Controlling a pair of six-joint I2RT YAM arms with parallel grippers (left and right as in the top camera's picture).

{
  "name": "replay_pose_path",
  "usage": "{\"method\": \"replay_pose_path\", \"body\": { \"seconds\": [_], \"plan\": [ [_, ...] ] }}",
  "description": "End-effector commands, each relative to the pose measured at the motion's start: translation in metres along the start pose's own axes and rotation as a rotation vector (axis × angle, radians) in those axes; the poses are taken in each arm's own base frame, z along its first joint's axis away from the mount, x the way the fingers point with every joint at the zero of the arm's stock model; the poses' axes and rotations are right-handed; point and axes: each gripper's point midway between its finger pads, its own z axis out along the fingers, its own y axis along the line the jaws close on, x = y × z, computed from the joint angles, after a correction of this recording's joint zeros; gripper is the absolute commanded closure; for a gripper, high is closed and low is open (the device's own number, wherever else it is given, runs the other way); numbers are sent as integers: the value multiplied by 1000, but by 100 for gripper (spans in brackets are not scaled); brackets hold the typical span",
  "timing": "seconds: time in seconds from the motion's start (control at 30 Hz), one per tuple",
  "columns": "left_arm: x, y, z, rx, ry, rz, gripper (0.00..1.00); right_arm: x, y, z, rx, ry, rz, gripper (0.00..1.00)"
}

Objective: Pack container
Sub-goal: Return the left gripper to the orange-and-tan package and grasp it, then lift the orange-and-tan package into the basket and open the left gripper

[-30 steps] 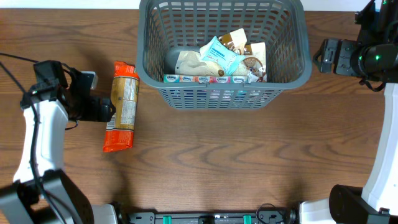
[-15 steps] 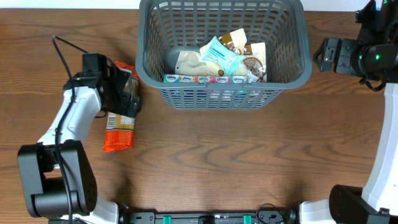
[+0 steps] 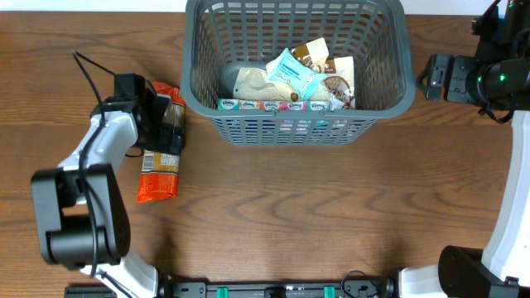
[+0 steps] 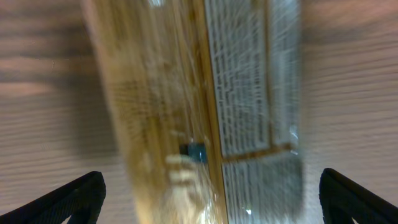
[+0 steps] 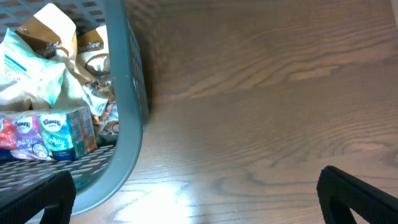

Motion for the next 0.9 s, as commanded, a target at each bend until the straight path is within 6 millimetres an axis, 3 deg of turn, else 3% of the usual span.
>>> {"method": "replay_pose_path", "body": {
  "seconds": [0.0,0.17,0.2,0.3,0.53,0.7,0.8,0.87],
  "plan": [
    [10,3,14,-5,46,-42,1,-1,3,-3,-8,-9,6,1],
    [9,4,24,-6,48,-63,1,1,3,-3,-8,-1,7,1],
    [8,4,24,-7,43,-63,7,1,3,-3,-8,-1,7,1],
    [4,5,25,-10,27,-70,57,2,3,-3,-8,1,7,1],
    [-4,7,25,-19,-5,-68,94,3,3,-3,-7,7,18,1],
    [-19,18,13,-71,-52,-67,94,3,3,-3,-7,8,18,1],
    [-50,45,-20,-208,-167,-78,94,3,3,-3,-7,9,18,1],
    [-79,68,-61,-307,-298,-105,94,4,3,-3,-6,10,18,1]
  ]
}}
